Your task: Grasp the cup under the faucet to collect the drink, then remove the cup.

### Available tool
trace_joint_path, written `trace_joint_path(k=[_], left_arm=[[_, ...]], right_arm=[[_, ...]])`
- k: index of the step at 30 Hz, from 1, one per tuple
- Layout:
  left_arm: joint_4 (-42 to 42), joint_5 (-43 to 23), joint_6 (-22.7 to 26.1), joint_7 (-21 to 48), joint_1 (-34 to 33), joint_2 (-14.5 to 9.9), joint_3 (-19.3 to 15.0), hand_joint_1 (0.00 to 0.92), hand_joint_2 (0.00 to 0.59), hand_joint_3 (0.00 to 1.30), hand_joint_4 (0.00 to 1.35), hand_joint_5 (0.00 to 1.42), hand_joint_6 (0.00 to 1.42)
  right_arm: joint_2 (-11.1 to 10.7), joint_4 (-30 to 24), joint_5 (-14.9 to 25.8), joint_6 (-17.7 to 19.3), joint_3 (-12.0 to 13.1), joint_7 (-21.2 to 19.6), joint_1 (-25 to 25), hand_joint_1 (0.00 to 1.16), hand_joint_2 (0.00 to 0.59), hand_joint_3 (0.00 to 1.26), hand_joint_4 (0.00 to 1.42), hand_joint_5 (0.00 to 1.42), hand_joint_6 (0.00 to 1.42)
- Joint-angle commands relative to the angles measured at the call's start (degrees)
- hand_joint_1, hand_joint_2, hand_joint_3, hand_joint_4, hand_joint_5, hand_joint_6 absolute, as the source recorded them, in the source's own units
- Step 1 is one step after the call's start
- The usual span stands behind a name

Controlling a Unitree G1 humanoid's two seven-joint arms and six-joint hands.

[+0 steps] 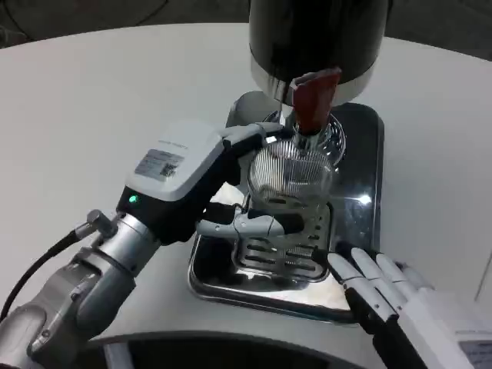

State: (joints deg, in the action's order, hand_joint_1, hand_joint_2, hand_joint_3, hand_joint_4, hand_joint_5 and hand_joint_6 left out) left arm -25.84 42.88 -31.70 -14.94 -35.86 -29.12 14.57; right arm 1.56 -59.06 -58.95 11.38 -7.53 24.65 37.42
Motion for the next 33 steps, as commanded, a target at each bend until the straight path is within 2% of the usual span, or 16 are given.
trace_joint_path(k=[1, 9, 17, 21, 26, 28, 33], left_arm=[[1.01, -1.09, -0.75, 2.56, 0.5, -0.67, 0.72, 0.15, 0.082, 0.24, 0.4, 0.73, 1.2], [2.83, -3.52, -1.86, 3.54, 1.47, -0.73, -0.31, 0.148, 0.086, 0.18, 0.37, 0.73, 1.2], [5.81, -5.98, -3.06, 3.7, 4.3, -3.67, -3.12, 0.14, 0.088, 0.19, 0.37, 0.75, 1.22], [9.37, -8.67, -3.34, 4.29, 7.49, -5.83, -6.6, 0.137, 0.088, 0.19, 0.37, 0.75, 1.22], [13.93, -11.45, -3.22, 5.01, 10.96, -7.08, -10.6, 0.135, 0.088, 0.2, 0.37, 0.75, 1.22], [16.16, -12.6, -3.14, 4.74, 12.71, -7.3, -13.01, 0.134, 0.088, 0.21, 0.37, 0.71, 1.08], [22.57, -21.85, -4.67, 6.62, 17.59, -7.79, -20.84, 0.125, 0.09, 0.24, 0.38, 0.67, 1.04]], right_arm=[[-0.23, -0.94, 0.86, -0.04, 0.26, 0.57, 0.29, 0.35, 0.399, 0.08, 0.0, 0.0, 0.0], [-0.24, -0.94, 0.8, -0.28, 0.13, 0.76, 0.39, 0.35, 0.399, 0.08, 0.0, 0.0, 0.0], [-0.48, -0.94, 0.49, -1.31, -0.67, 1.4, -0.13, 0.35, 0.399, 0.08, 0.0, 0.0, 0.0], [-0.74, -0.93, 0.39, -2.22, -1.02, 1.84, -0.91, 0.35, 0.399, 0.08, 0.0, 0.0, 0.0], [-0.96, -0.82, 0.21, -3.2, -1.39, 1.86, -1.72, 0.35, 0.399, 0.09, 0.0, 0.0, 0.0], [-1.06, -0.81, 0.16, -3.57, -1.5, 1.81, -1.92, 0.35, 0.399, 0.09, 0.0, 0.0, 0.0], [-1.33, -0.69, 0.18, -4.54, -1.53, 1.61, -2.67, 0.35, 0.399, 0.09, 0.0, 0.0, 0.0]])
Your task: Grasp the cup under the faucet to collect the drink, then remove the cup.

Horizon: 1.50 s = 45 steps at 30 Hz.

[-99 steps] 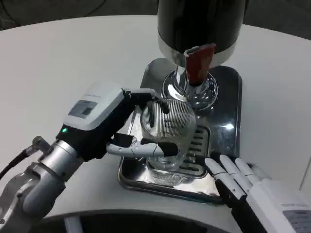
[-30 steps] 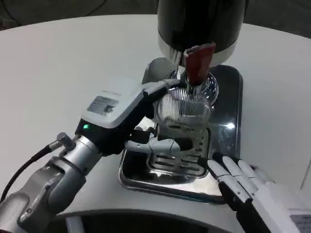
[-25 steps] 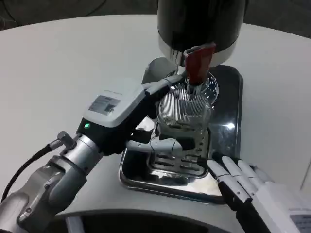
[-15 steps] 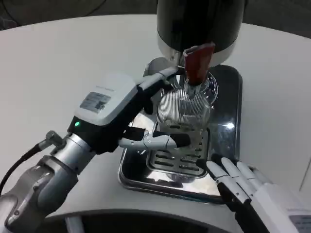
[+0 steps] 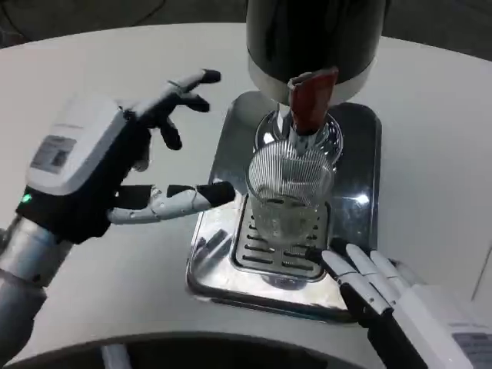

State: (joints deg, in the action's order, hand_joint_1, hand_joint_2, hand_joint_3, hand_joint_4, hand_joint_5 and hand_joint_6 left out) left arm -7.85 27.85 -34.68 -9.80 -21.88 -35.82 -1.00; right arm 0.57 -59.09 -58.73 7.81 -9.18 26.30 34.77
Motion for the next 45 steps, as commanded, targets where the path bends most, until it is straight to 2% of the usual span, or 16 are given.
trace_joint_path(k=[1, 5, 6, 9, 11, 13, 19, 21, 30, 45], left_arm=[[5.54, -9.23, -1.87, 2.89, 4.06, -1.28, -6.05, 0.112, 0.097, 0.28, 0.39, 0.66, 1.0], [8.89, -20.03, -1.94, 9.74, 4.34, -2.06, -7.64, 0.033, 0.11, 0.4, 0.46, 0.61, 0.87], [10.1, -25.1, -0.79, 12.91, 3.83, -2.29, -7.55, 0.023, 0.107, 0.41, 0.47, 0.6, 0.84], [13.65, -37.83, 4.24, 21.78, 1.79, -2.98, -7.4, 0.0, 0.126, 0.43, 0.49, 0.55, 0.61], [15.92, -44.35, 9.79, 26.7, -0.15, -3.61, -7.17, 0.0, 0.132, 0.42, 0.46, 0.52, 0.51], [17.59, -50.21, 15.89, 31.45, -2.59, -4.17, -6.88, 0.0, 0.136, 0.41, 0.43, 0.49, 0.49], [20.0, -61.56, 32.16, 41.63, -10.01, -4.53, -6.26, 0.0, 0.148, 0.34, 0.32, 0.39, 0.4], [20.66, -63.24, 36.04, 43.81, -11.81, -4.37, -6.19, 0.0, 0.145, 0.33, 0.3, 0.37, 0.39], [22.05, -66.03, 47.74, 49.92, -17.32, -3.6, -5.47, 0.0, 0.146, 0.19, 0.14, 0.24, 0.26], [18.85, -61.45, 51.36, 52.52, -21.03, -0.64, -3.43, 0.0, 0.136, 0.14, 0.09, 0.2, 0.2]], right_arm=[[-0.43, -0.64, -0.07, -1.23, 0.13, -0.01, -0.27, 0.35, 0.399, 0.1, 0.0, 0.0, 0.0], [-0.7, -0.46, -0.08, -2.07, 0.27, 0.12, -1.17, 0.35, 0.399, 0.1, 0.0, 0.0, 0.0], [-0.81, -0.44, -0.09, -2.28, 0.26, 0.13, -1.36, 0.35, 0.399, 0.1, 0.0, 0.0, 0.0], [-1.12, -0.41, -0.17, -2.68, 0.14, 0.31, -1.82, 0.35, 0.399, 0.1, 0.0, 0.0, 0.0], [-1.34, -0.44, -0.24, -2.88, -0.03, 0.38, -2.0, 0.35, 0.399, 0.1, 0.0, 0.0, 0.0], [-1.49, -0.56, -0.29, -3.09, -0.2, 0.46, -2.15, 0.35, 0.399, 0.1, 0.0, 0.0, 0.0], [-1.56, -0.78, -0.49, -3.44, -0.51, 0.62, -2.51, 0.35, 0.399, 0.1, 0.0, 0.0, 0.0], [-1.53, -0.87, -0.56, -3.37, -0.56, 0.54, -2.37, 0.35, 0.399, 0.1, 0.0, 0.0, 0.0], [-1.25, -0.91, -0.2, -1.92, -0.08, -0.44, -0.78, 0.35, 0.399, 0.1, 0.0, 0.0, 0.0], [-0.19, -0.91, 1.34, 2.01, 1.7, -2.08, 2.53, 0.35, 0.399, 0.1, 0.0, 0.0, 0.0]])
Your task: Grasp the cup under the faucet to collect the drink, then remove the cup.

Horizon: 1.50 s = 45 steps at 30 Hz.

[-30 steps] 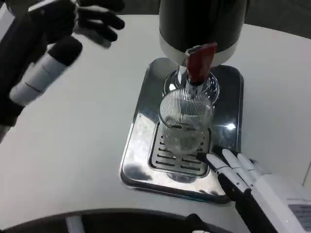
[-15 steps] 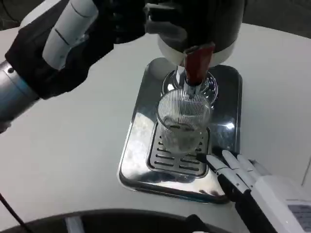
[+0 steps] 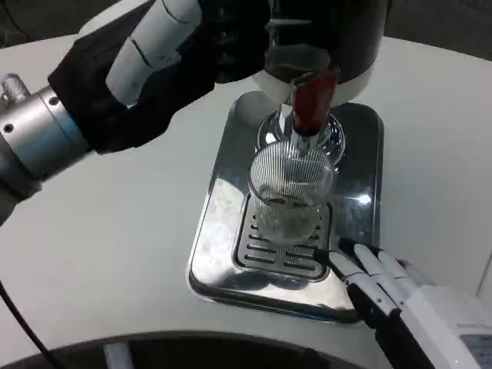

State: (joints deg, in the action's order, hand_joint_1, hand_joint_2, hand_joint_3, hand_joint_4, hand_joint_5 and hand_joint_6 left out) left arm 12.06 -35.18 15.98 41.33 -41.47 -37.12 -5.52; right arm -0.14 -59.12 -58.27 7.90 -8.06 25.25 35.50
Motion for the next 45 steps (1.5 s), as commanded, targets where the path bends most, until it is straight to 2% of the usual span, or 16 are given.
trace_joint_path(k=[1, 16, 25, 33, 45], left_arm=[[-1.63, 2.12, 0.81, 1.7, -1.88, 0.91, 1.47, 0.0, 0.135, 0.14, 0.09, 0.2, 0.2], [-7.48, 8.6, 0.38, 4.98, -5.98, 4.51, 5.69, 0.0, 0.132, 0.14, 0.08, 0.19, 0.19], [-9.49, 12.41, -1.49, 8.28, -7.61, 5.8, 7.59, 0.0, 0.132, 0.17, 0.12, 0.22, 0.2], [-10.74, 16.66, -5.41, 10.79, -7.69, 5.06, 8.7, 0.0, 0.131, 0.17, 0.12, 0.23, 0.21], [-12.57, 22.65, -15.78, 12.96, -7.13, 4.36, 10.19, 0.0, 0.115, 0.16, 0.1, 0.22, 0.2]], right_arm=[[0.7, -0.88, 1.0, 2.36, 0.73, -1.13, 2.04, 0.35, 0.399, 0.1, 0.0, 0.0, 0.0], [3.73, -0.88, 2.71, 7.94, 3.48, -1.43, 5.26, 0.35, 0.399, 0.1, 0.0, 0.0, 0.0], [5.21, -0.88, 2.7, 9.84, 3.61, -1.42, 6.94, 0.35, 0.399, 0.1, 0.0, 0.0, 0.0], [5.39, -0.88, 2.44, 9.16, 3.28, -0.47, 5.96, 0.35, 0.399, 0.1, 0.0, 0.0, 0.0], [5.34, -0.88, 1.49, 5.91, 1.84, 1.17, 3.28, 0.35, 0.399, 0.1, 0.0, 0.0, 0.0]])
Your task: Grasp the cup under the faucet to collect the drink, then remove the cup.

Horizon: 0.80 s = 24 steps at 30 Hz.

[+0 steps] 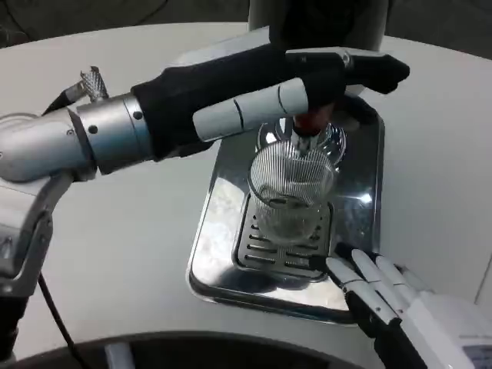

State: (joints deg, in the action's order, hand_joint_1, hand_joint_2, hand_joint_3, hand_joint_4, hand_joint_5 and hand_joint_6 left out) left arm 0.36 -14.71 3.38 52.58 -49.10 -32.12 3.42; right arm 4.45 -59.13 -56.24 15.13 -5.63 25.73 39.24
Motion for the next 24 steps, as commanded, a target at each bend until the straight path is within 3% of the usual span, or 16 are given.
trace_joint_path(k=[1, 13, 24], left_arm=[[-1.12, 2.48, -3.74, 1.83, 0.55, -0.63, 1.31, 0.0, 0.114, 0.16, 0.1, 0.22, 0.19], [-3.46, 6.38, -12.32, 0.94, 0.57, 0.2, 3.01, 0.0, 0.095, 0.11, 0.03, 0.14, 0.13], [-4.61, 9.7, -17.11, 0.62, 0.46, 0.23, 5.26, 0.0, 0.093, 0.11, 0.02, 0.13, 0.13]], right_arm=[[0.7, -0.87, -0.6, -1.65, -0.69, 0.8, -0.69, 0.35, 0.399, 0.1, 0.0, 0.0, 0.0], [0.51, -0.87, 0.44, -6.6, -0.7, 1.94, -3.89, 0.35, 0.399, 0.1, 0.0, 0.0, 0.0], [-1.04, -0.35, 8.07, -15.01, 0.47, 2.43, -6.61, 0.35, 0.399, 0.07, 0.0, 0.0, 0.0]])
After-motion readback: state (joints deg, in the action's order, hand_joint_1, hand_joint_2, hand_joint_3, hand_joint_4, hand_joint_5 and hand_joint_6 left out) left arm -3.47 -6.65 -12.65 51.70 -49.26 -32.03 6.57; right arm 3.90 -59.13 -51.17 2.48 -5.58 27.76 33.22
